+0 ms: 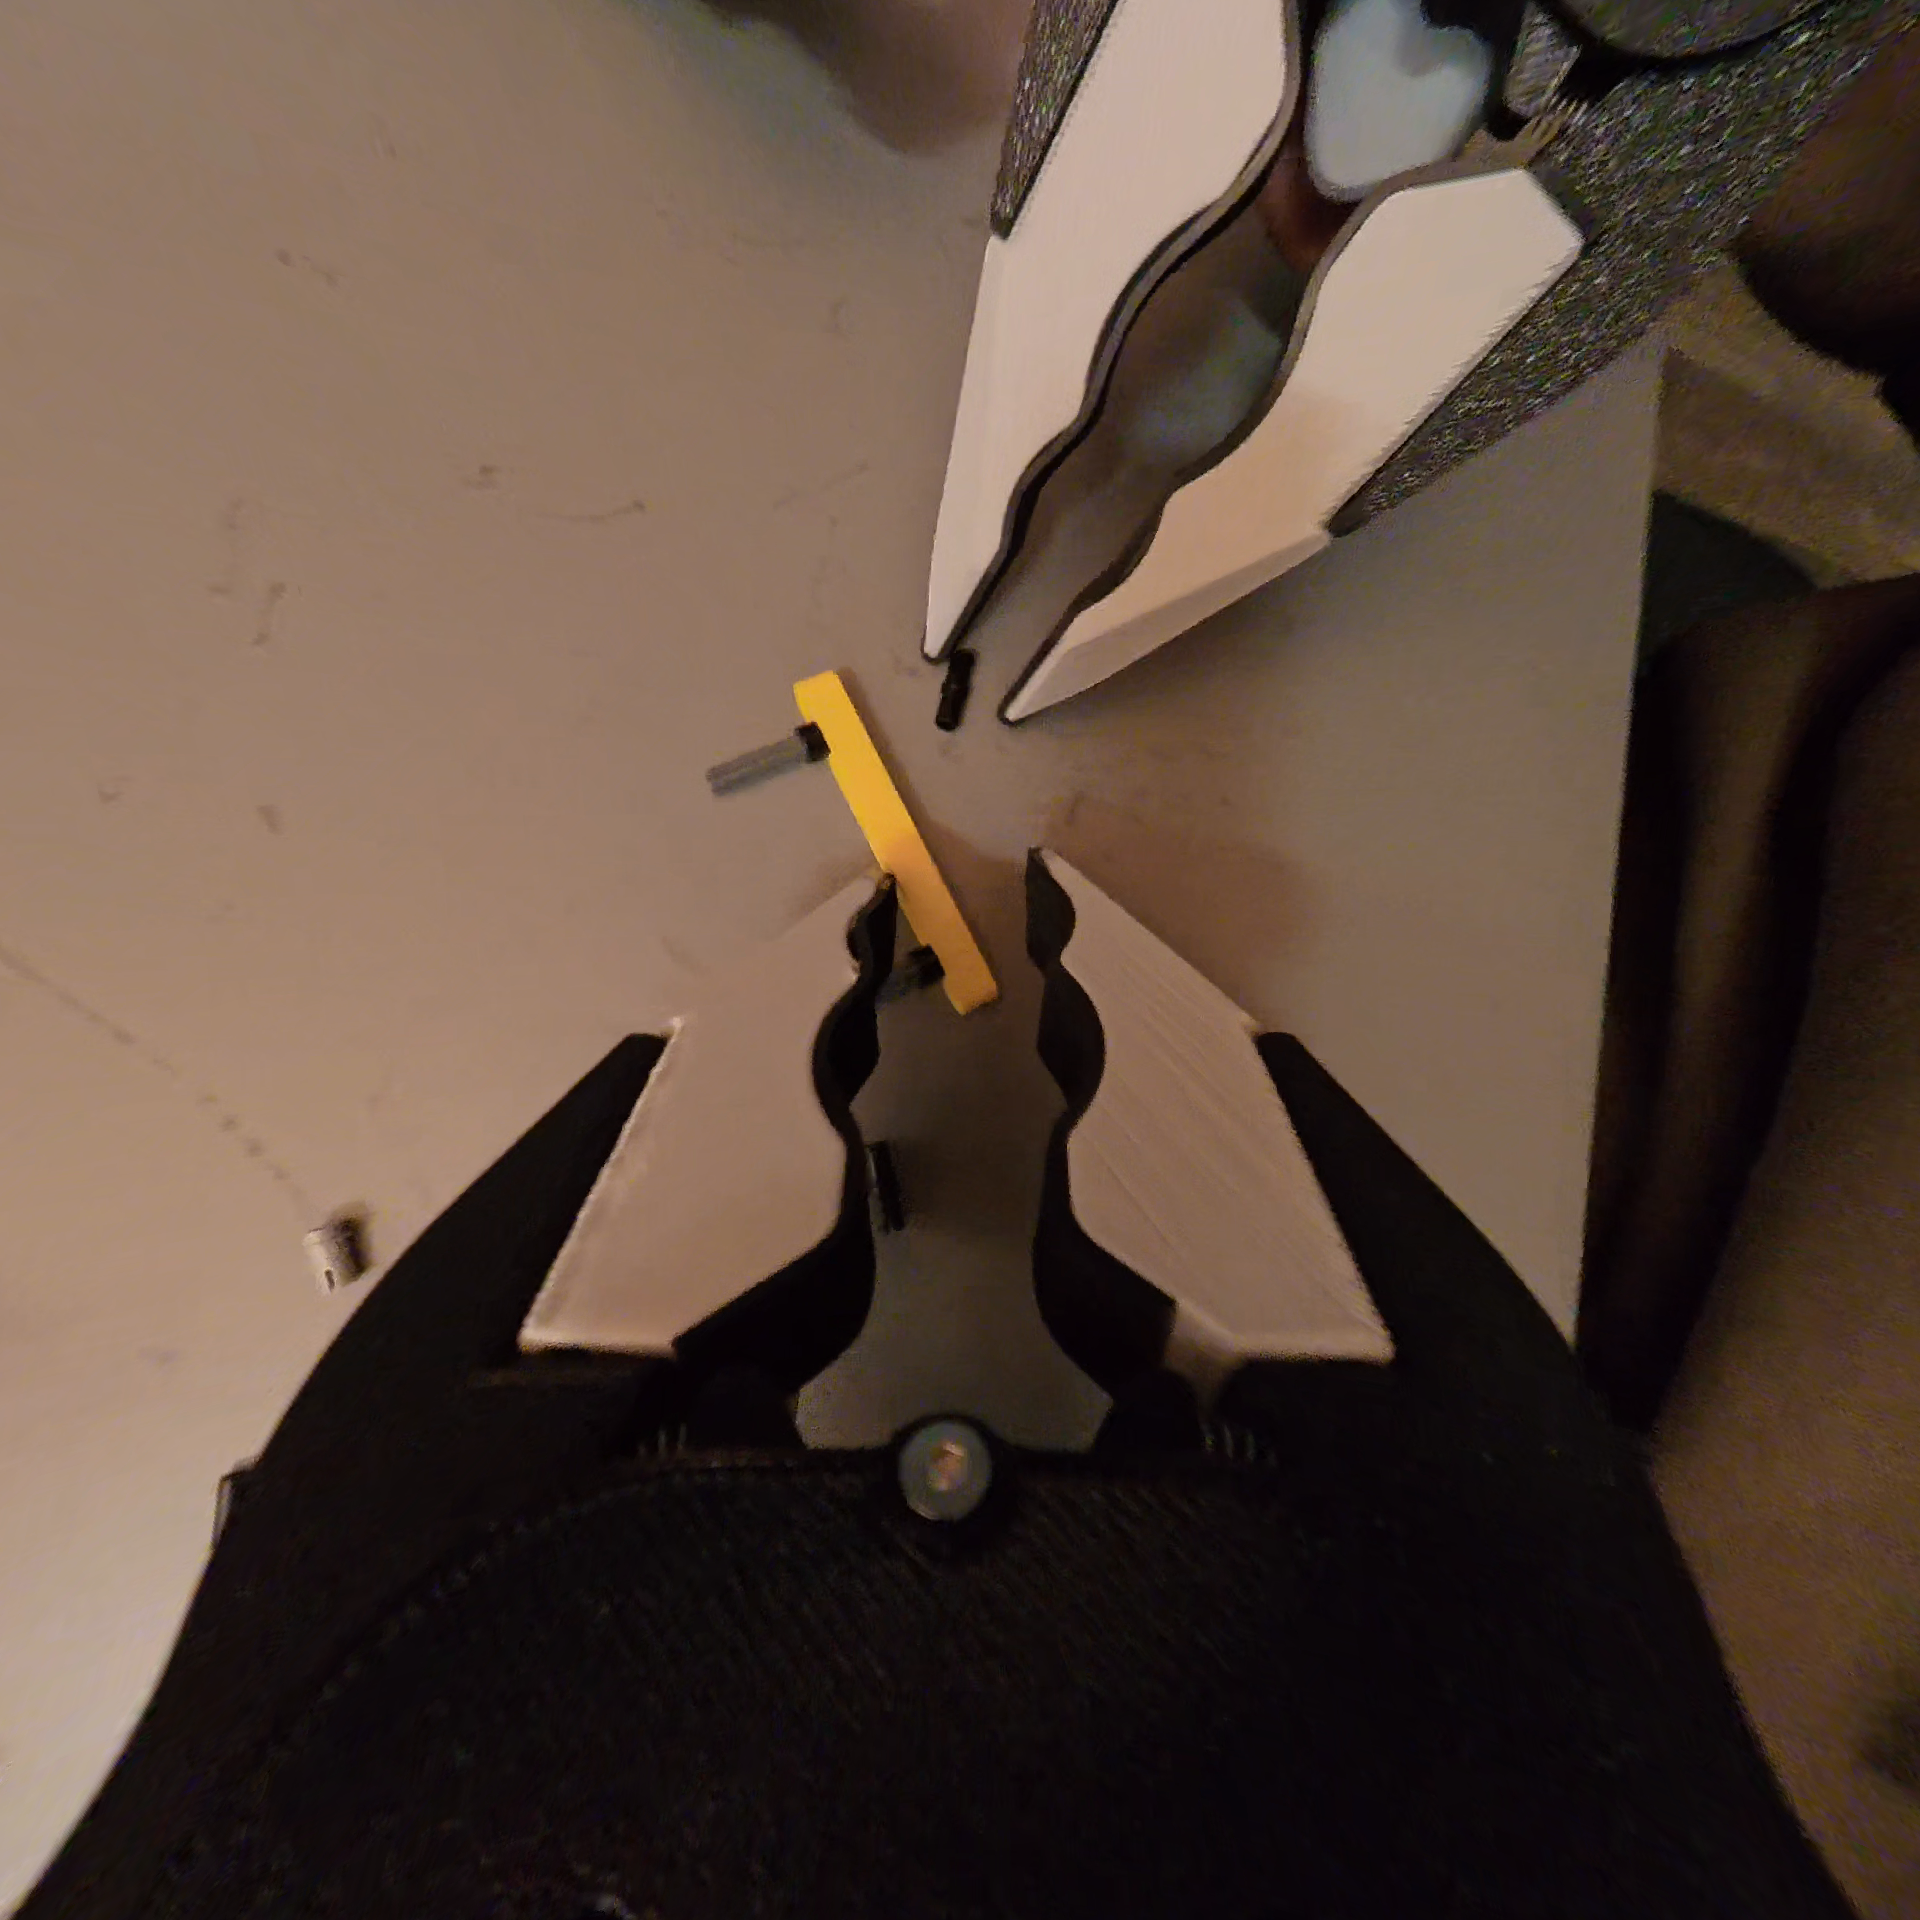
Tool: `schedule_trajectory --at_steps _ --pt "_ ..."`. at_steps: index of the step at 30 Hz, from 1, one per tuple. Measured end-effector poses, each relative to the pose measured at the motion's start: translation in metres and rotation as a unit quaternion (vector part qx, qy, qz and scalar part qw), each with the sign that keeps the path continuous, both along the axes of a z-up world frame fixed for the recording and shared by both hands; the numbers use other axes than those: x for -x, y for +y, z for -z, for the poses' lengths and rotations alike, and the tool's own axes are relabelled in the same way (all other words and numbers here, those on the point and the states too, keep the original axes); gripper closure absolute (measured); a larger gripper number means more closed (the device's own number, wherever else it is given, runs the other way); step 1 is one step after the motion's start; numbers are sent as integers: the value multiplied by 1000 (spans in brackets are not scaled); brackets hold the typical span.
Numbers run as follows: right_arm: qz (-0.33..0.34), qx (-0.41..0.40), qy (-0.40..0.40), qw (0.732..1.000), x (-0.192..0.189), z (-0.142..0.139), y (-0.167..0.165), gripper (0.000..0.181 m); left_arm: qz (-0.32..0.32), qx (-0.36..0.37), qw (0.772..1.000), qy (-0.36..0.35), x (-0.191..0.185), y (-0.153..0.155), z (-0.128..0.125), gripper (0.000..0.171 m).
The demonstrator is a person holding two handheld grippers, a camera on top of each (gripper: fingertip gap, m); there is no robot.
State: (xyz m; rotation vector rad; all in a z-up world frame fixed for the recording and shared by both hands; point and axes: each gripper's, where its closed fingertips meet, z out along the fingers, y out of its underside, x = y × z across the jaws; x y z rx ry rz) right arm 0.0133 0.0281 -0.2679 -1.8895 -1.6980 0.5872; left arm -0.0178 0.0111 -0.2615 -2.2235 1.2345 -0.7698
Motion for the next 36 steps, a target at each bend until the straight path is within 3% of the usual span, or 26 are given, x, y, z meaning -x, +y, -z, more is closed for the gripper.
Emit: schedule_trajectory --at_steps 7,16,26,36 --pt "14 -12 9 1000 3 0 2 177 -16 18 999 -27 2 4 -5 148" --pt "106 78 56 990 13 -3 -1 177 -41 16 999 -23 -6 12 3 157" --pt "167 81 53 981 15 -1 5 178 -62 -4 998 -14 -10 19 4 164" --pt "160 71 5 984 14 0 7 178 -60 -52 997 15 -11 18 5 165"
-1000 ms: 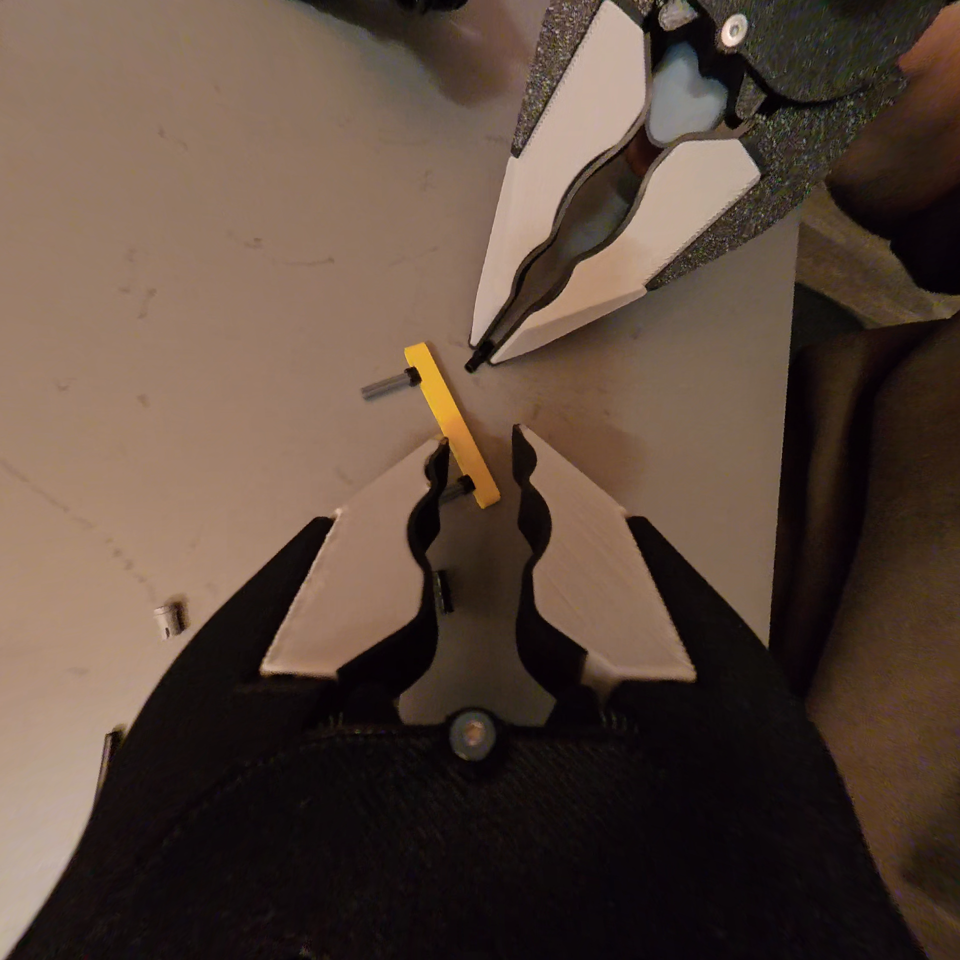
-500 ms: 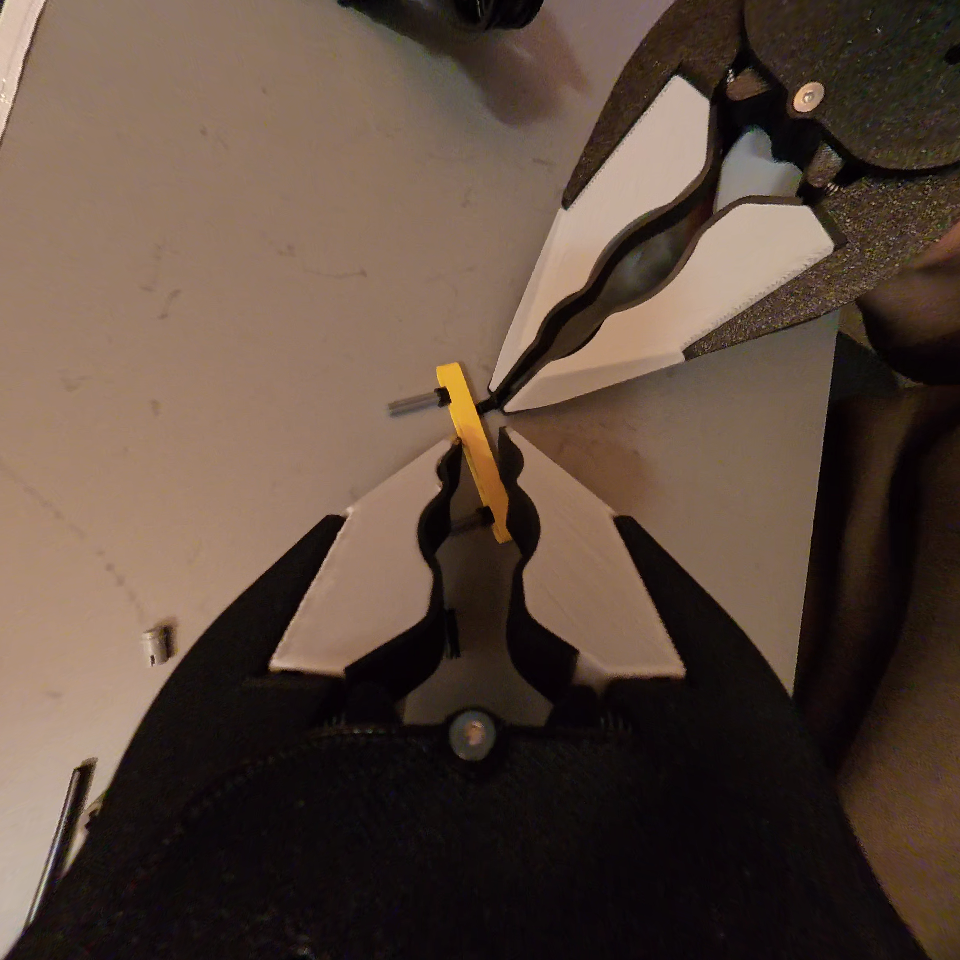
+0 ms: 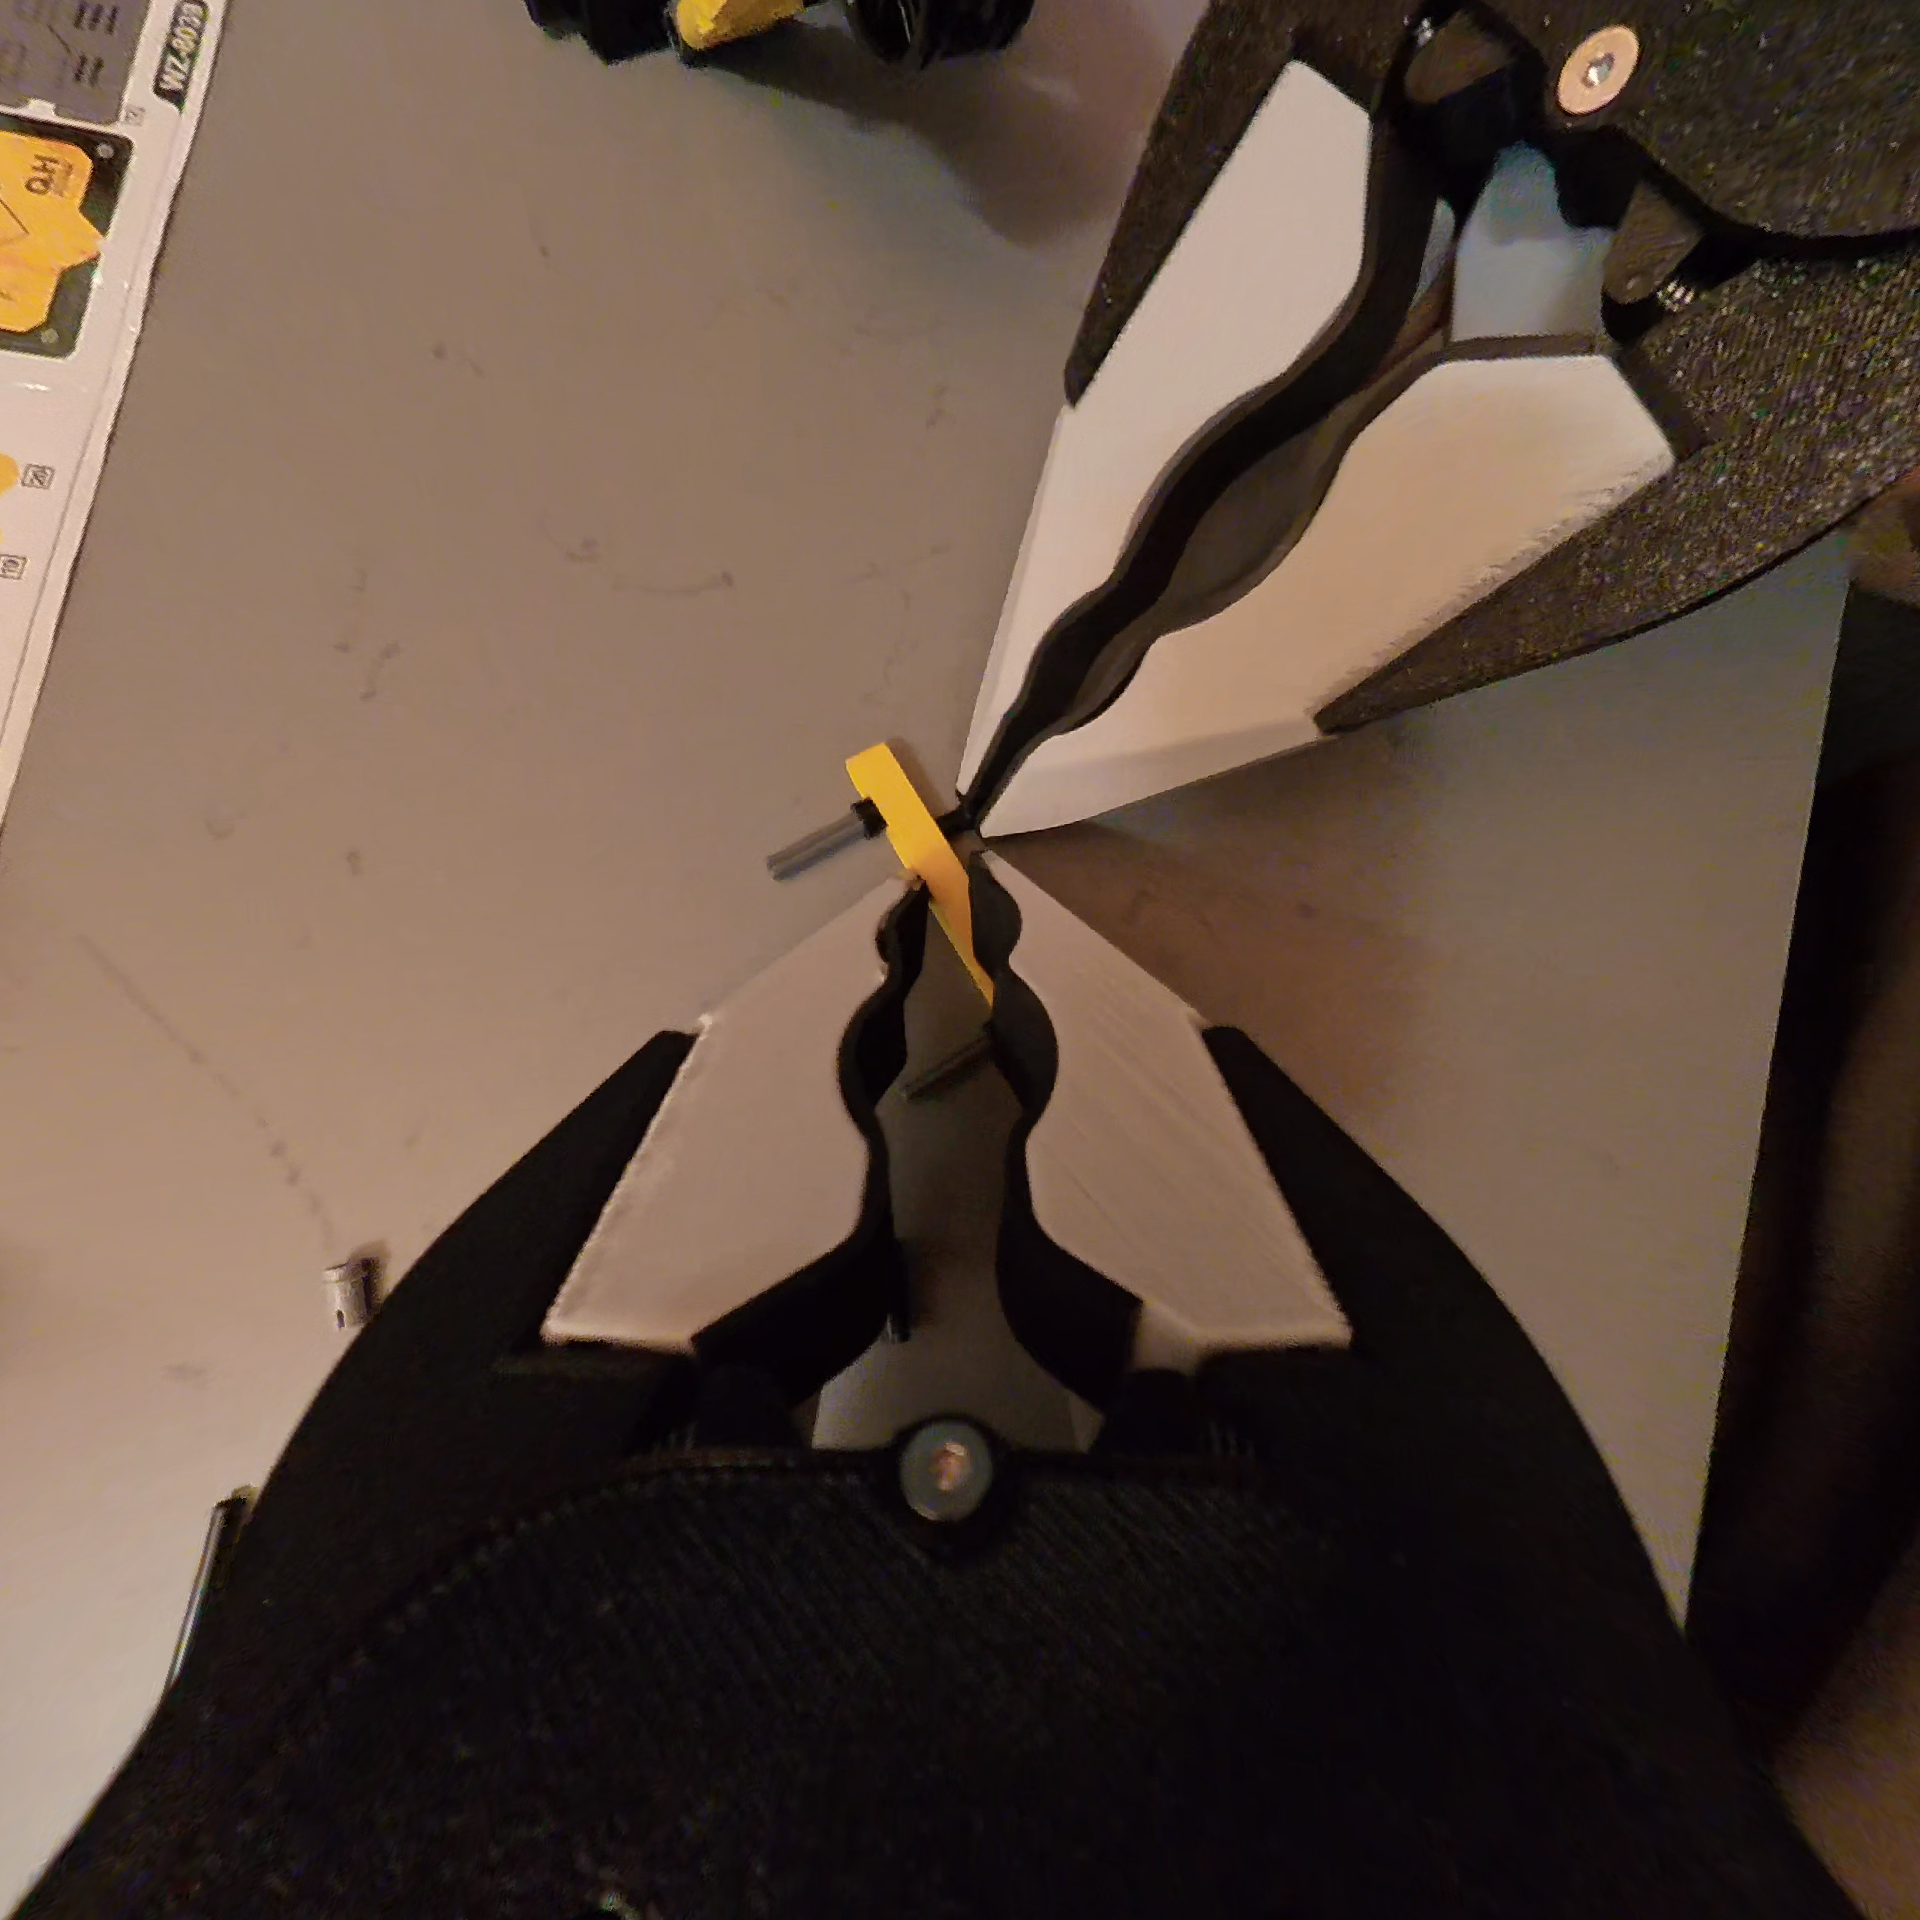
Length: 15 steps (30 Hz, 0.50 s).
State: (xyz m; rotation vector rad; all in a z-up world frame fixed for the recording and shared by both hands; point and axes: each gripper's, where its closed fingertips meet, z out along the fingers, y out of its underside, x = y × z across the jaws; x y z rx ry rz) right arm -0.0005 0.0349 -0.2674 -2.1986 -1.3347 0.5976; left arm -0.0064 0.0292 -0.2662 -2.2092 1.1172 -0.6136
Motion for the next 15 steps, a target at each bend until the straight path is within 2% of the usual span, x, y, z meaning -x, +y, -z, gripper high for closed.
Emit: schedule_trajectory --at_steps 6,15 --pt "-64 -36 -48 996 0 0 2 178 0 -2 1000 0 0 0 0 165" --pt "-94 -32 0 995 3 -6 3 179 4 8 1000 -12 0 0 0 165"
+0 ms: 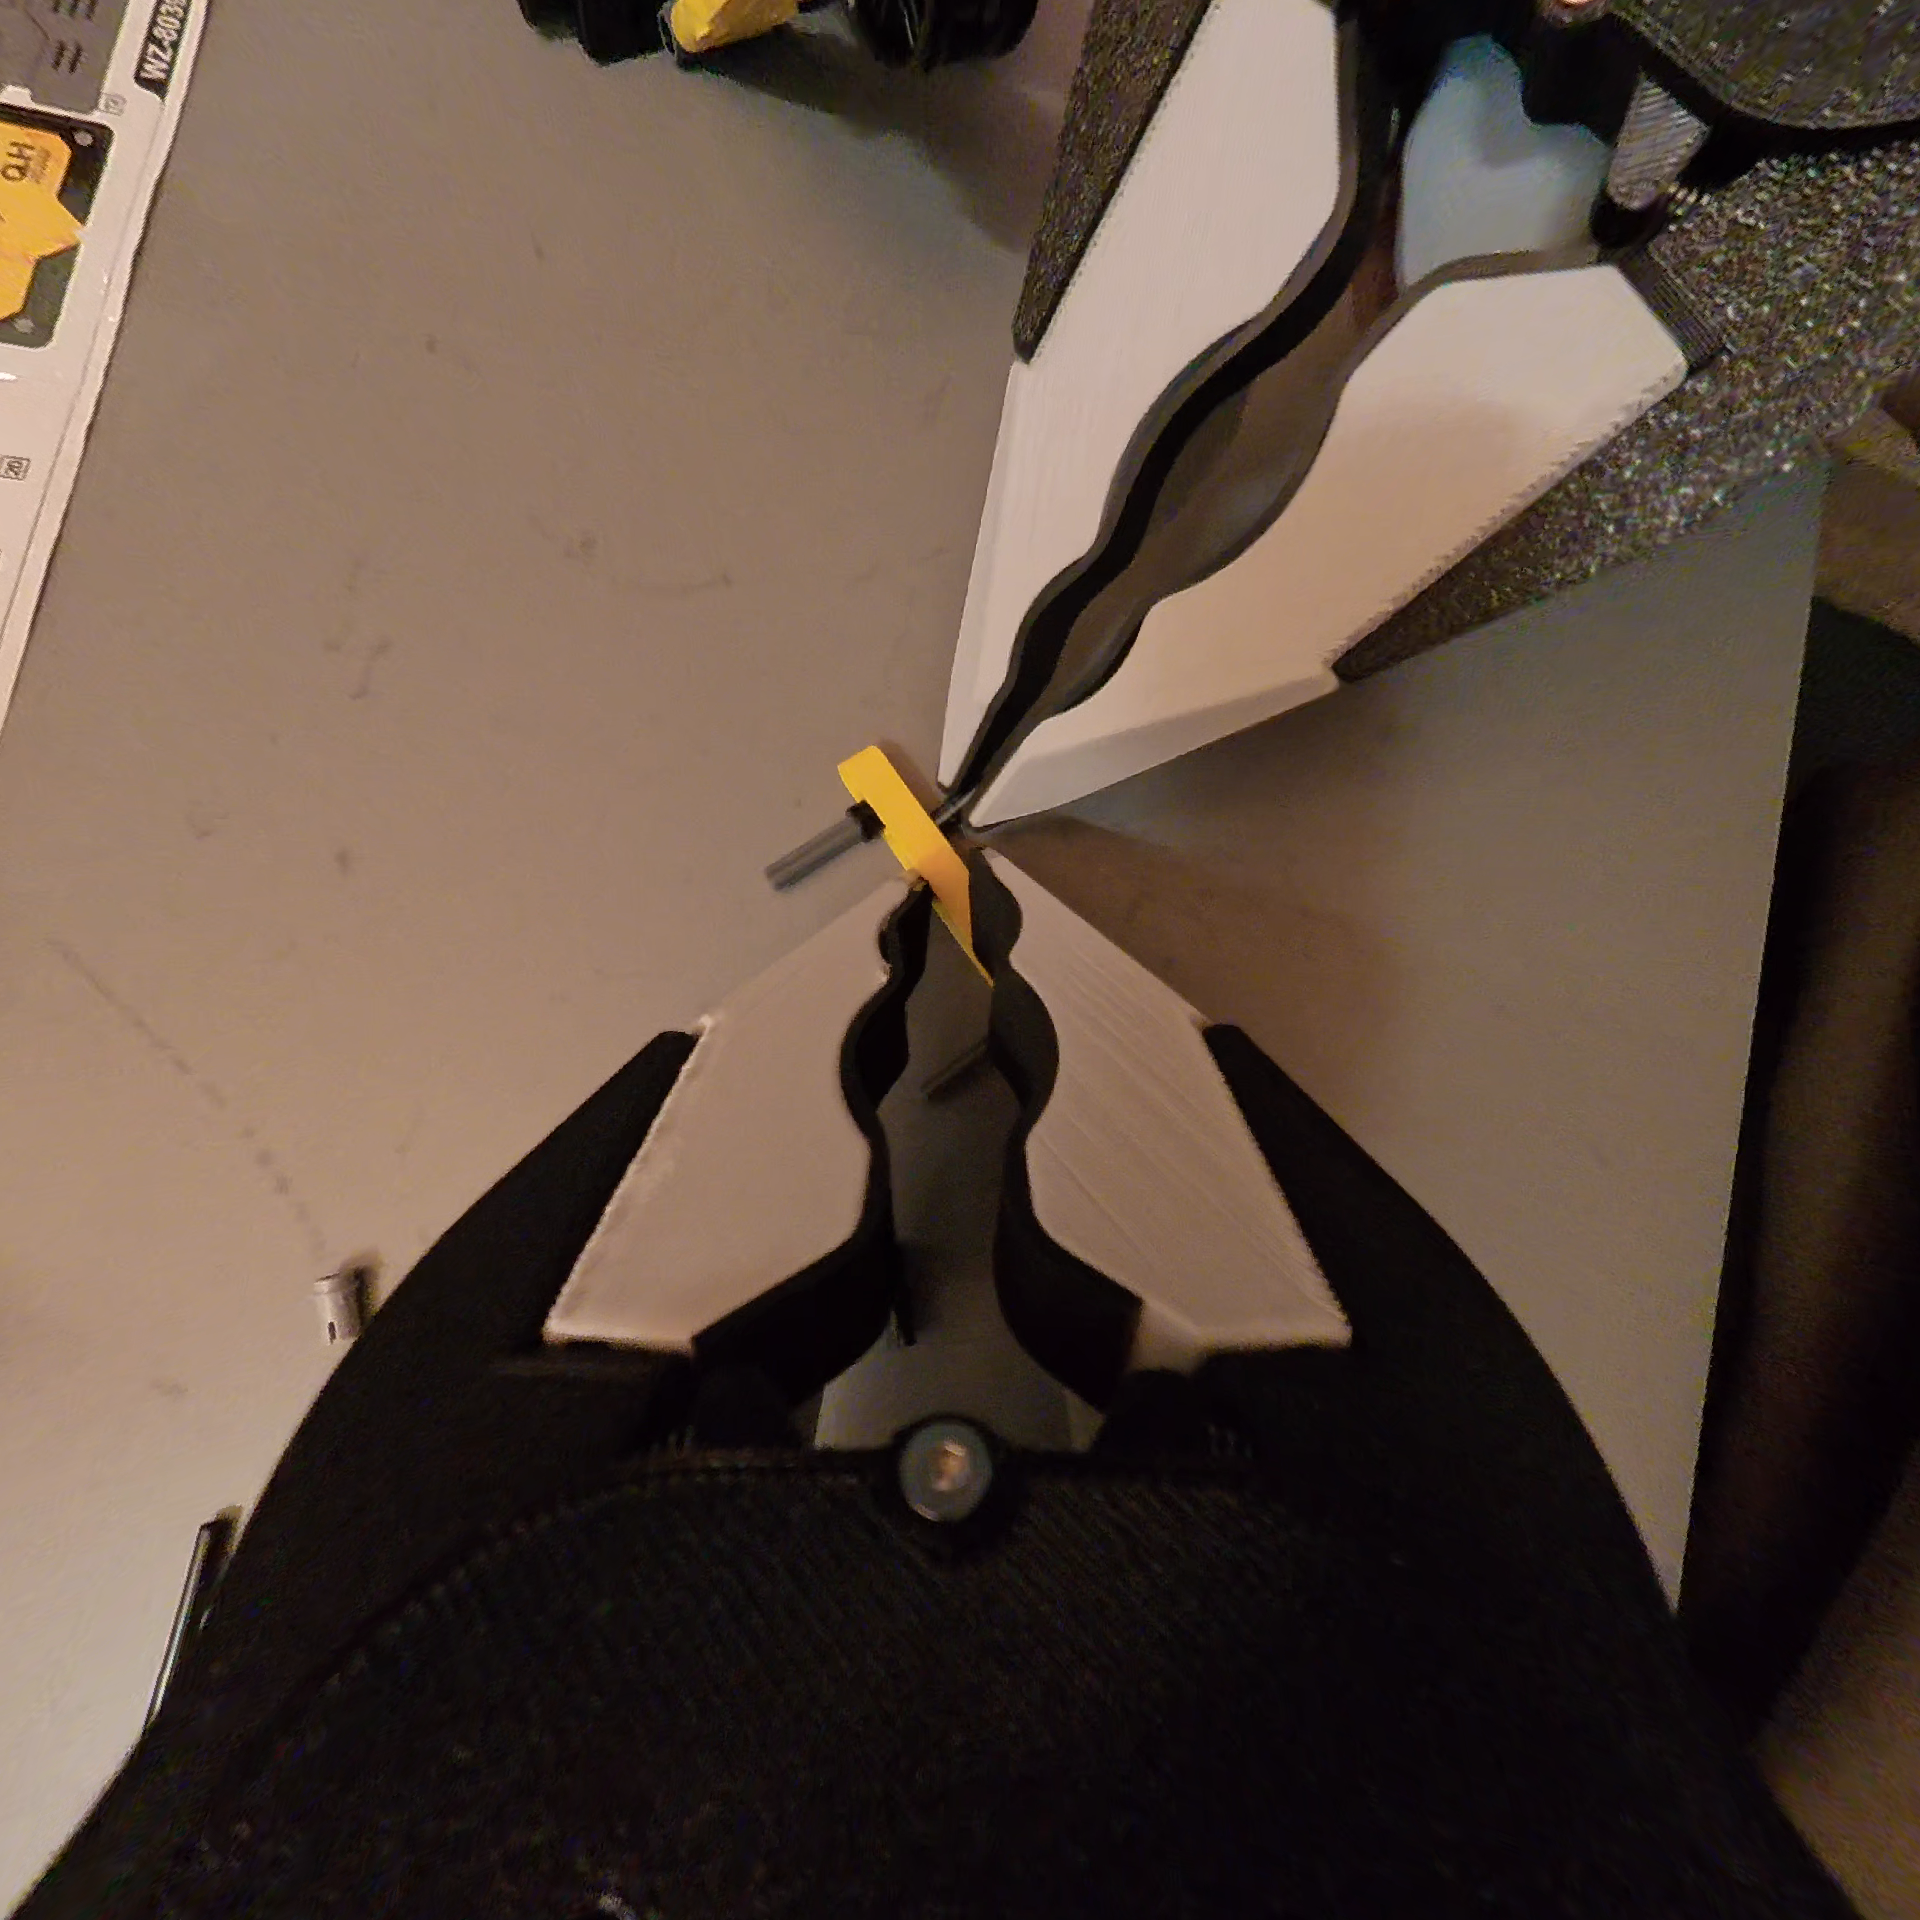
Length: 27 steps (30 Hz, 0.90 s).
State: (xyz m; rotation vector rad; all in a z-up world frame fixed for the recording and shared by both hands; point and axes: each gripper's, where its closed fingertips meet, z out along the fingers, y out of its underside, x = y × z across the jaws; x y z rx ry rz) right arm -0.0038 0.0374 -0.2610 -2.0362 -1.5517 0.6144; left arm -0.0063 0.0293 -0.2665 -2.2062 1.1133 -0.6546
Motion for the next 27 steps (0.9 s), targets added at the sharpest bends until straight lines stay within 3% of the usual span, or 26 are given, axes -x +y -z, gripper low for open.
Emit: schedule_trajectory --at_steps 12,20,27 --pt "16 -15 13 1000 -2 6 -1 179 0 11 1000 -7 0 0 0 165" --pt "60 79 85 991 -2 5 -1 179 -1 20 1000 -16 0 0 0 165" --pt "51 62 87 993 -2 3 -1 179 -2 31 999 -25 -1 0 -1 165"
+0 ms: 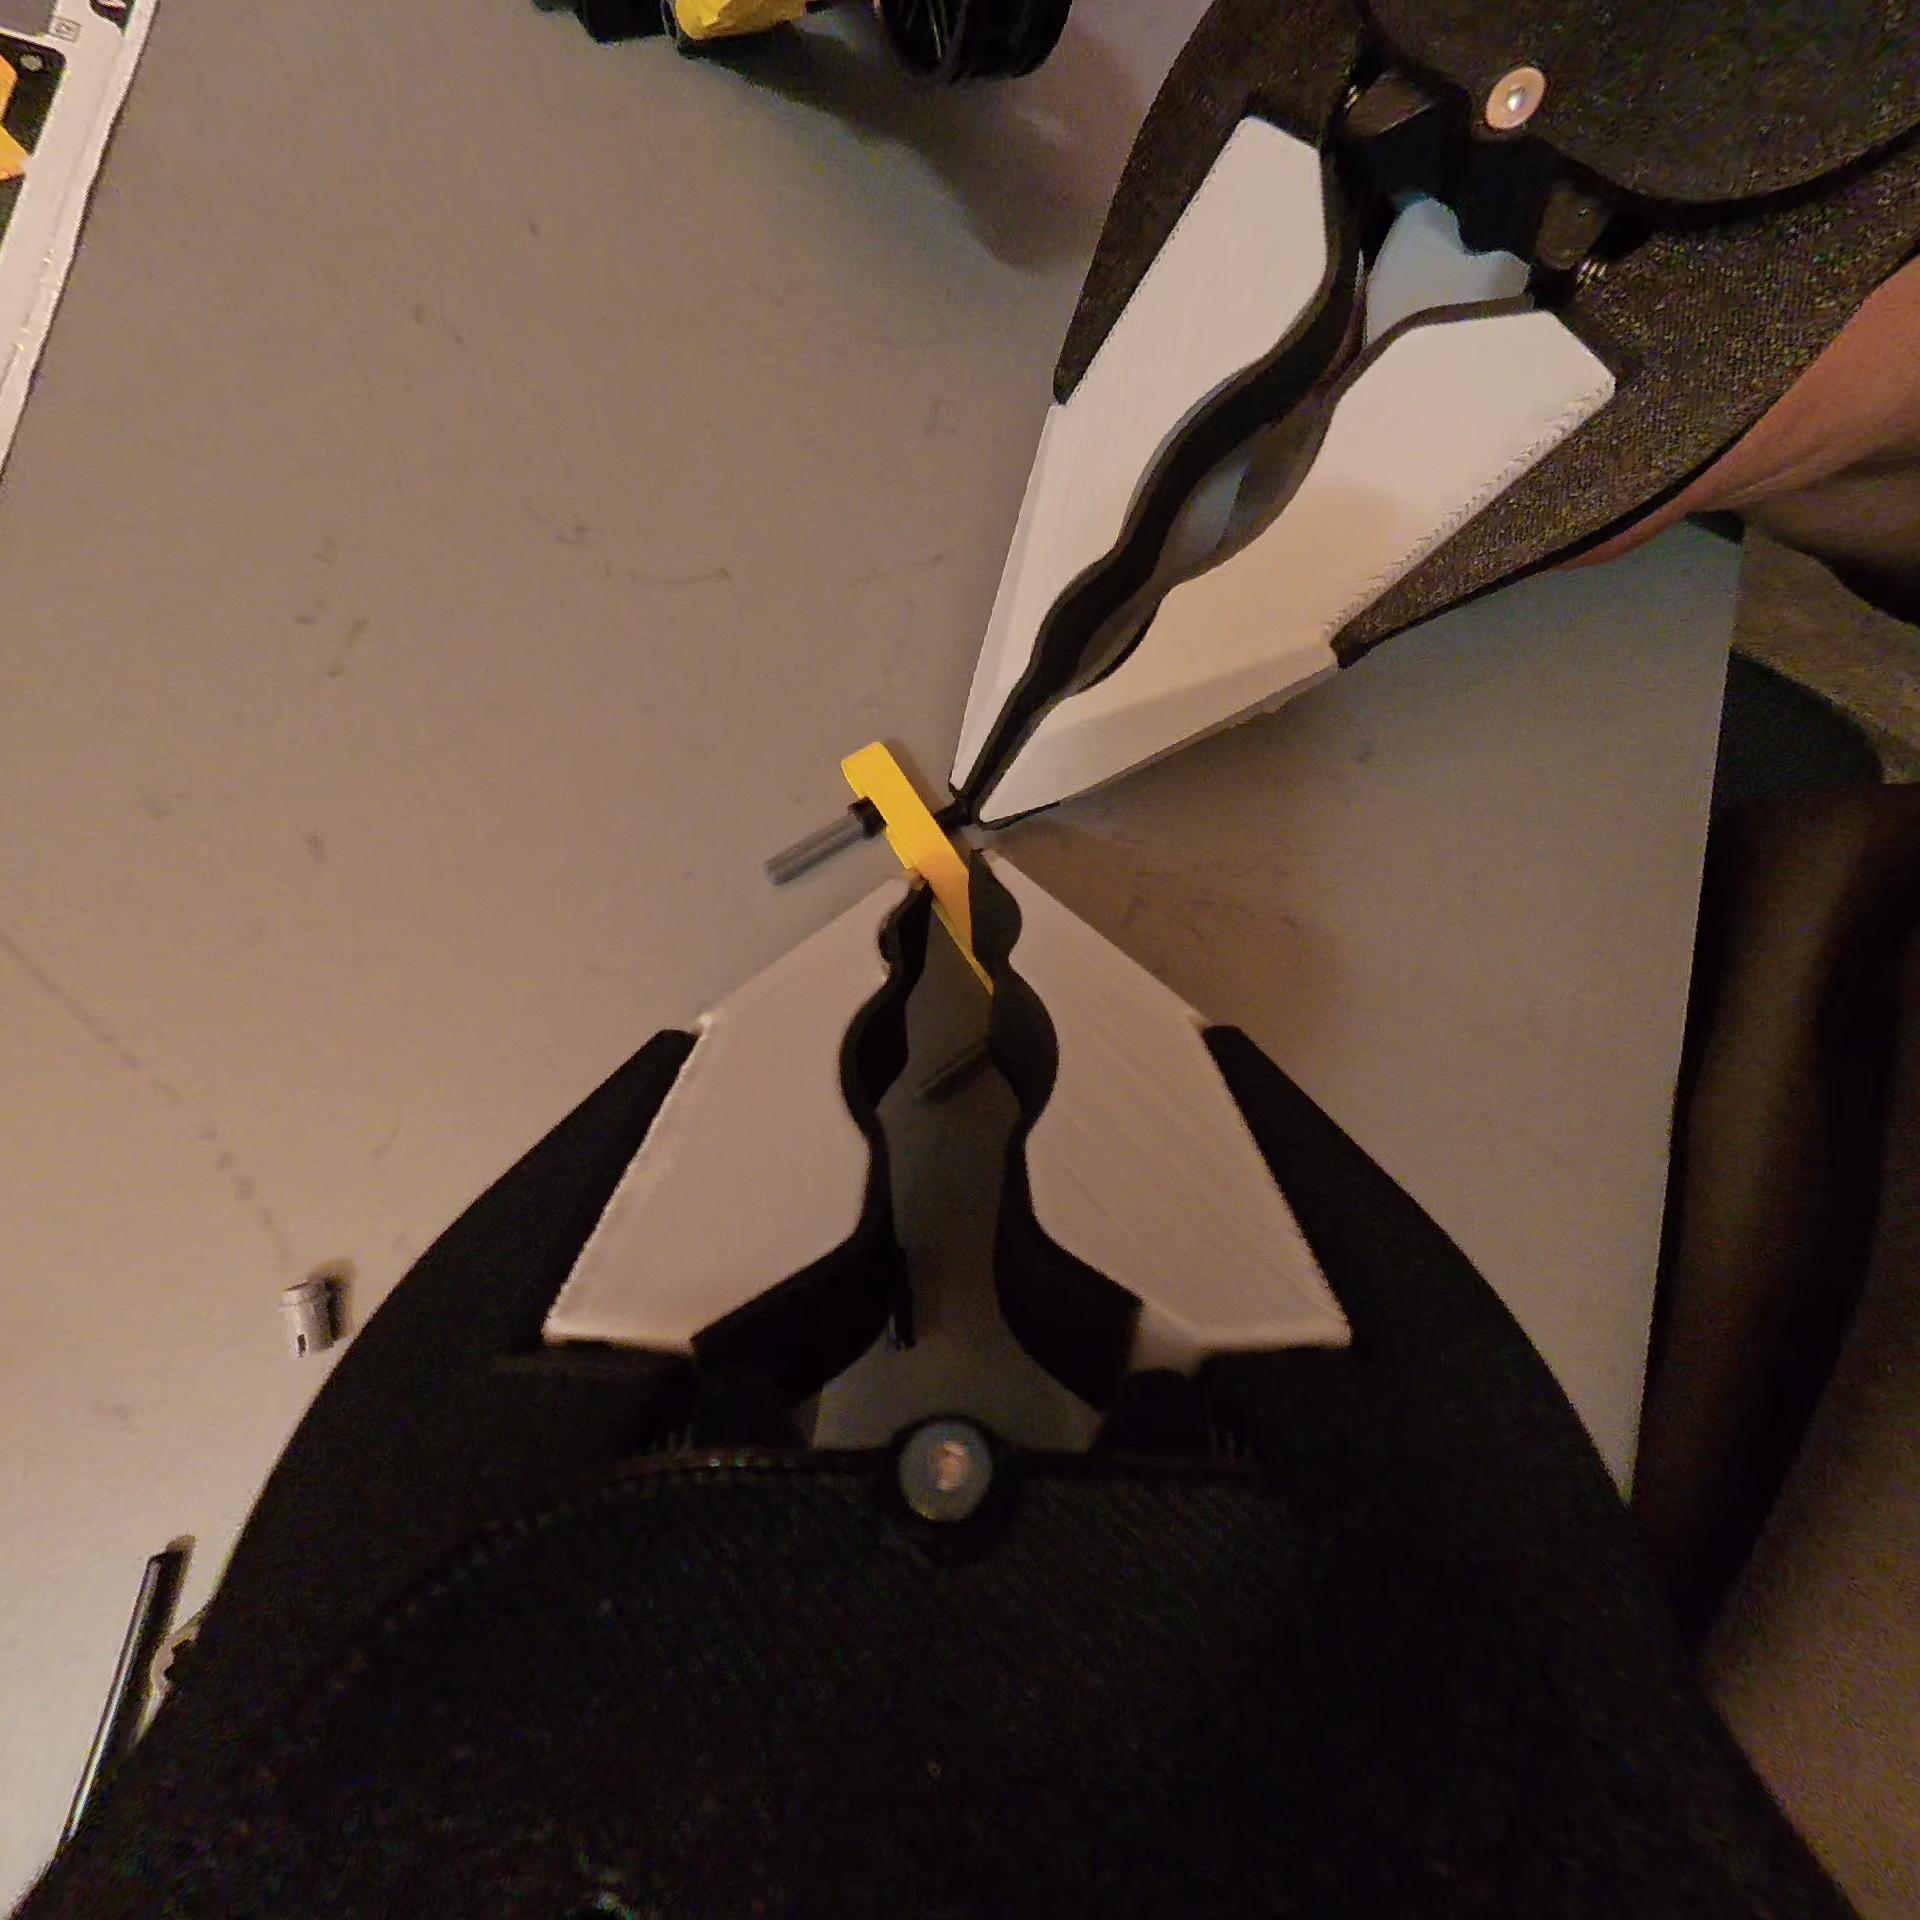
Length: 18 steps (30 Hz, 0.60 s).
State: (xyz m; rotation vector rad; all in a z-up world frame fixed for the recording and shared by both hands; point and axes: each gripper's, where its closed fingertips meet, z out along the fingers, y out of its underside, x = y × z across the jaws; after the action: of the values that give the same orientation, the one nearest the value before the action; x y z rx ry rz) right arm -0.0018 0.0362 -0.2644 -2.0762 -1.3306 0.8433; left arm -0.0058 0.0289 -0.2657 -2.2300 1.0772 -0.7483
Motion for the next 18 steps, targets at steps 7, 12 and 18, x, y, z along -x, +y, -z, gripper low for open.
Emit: schedule_trajectory --at_steps 7,12,18 --pt "-24 -41 -29 998 0 1 0 180 8 -11 1000 7 0 0 0 165" --pt "-48 -115 -87 988 0 2 1 180 16 -30 999 25 0 0 0 166" --pt "-56 -87 -89 991 0 2 1 181 20 -62 997 50 0 1 1 166"
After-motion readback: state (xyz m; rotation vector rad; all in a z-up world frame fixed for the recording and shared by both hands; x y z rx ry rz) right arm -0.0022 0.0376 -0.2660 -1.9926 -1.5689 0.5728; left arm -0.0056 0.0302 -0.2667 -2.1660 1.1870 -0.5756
